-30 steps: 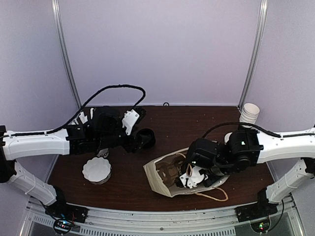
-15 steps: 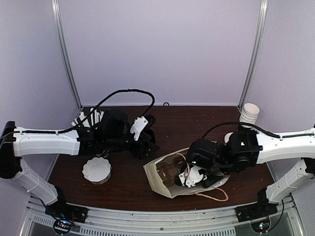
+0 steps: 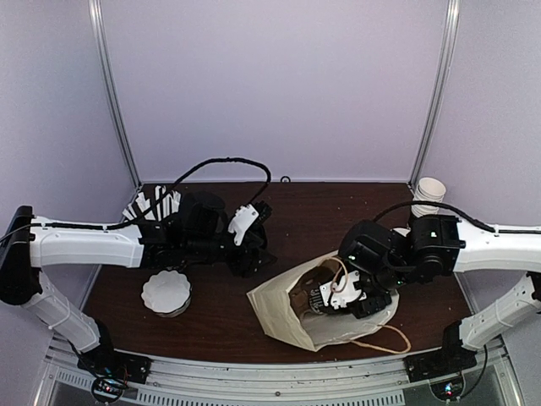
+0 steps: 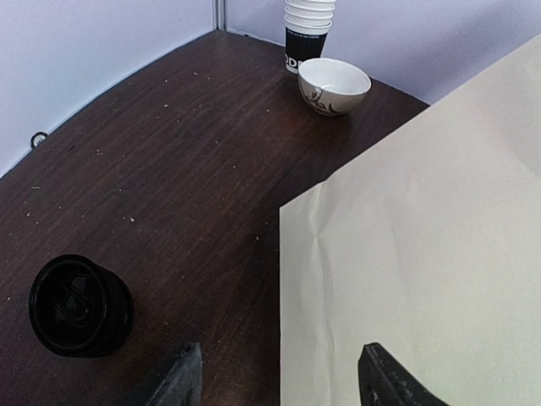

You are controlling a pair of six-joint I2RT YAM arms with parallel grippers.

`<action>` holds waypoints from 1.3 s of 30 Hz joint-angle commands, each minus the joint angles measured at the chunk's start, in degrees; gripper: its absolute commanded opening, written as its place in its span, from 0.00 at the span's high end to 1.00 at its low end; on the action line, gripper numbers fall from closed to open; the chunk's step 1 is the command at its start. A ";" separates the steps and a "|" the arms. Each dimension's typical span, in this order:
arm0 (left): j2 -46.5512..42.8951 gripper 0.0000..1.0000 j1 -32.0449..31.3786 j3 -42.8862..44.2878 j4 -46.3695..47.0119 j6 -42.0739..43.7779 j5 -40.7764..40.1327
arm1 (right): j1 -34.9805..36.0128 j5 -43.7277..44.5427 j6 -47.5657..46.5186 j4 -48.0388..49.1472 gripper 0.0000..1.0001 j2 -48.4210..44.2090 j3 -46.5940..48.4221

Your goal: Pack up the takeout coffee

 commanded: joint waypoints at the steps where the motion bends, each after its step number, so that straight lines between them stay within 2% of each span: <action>1: 1.09 0.33 -0.18 1.68 2.65 0.83 1.66 | -1.43 -3.92 -0.08 -0.52 0.52 -0.49 0.21; 9: 2.01 0.33 -0.17 2.10 3.20 1.02 1.76 | -1.69 -4.84 0.15 0.94 0.53 1.33 1.59; 18: 2.53 0.33 -0.10 3.03 2.04 2.03 1.77 | -1.76 -0.80 0.46 -0.71 0.54 0.88 4.22; 30: 3.80 0.34 -0.18 3.33 3.72 0.80 4.80 | -1.75 3.03 0.25 5.93 0.54 2.28 -1.06; 39: 4.15 0.34 -0.41 3.07 4.27 0.15 6.33 | -1.74 2.60 0.37 4.47 0.56 1.22 -1.59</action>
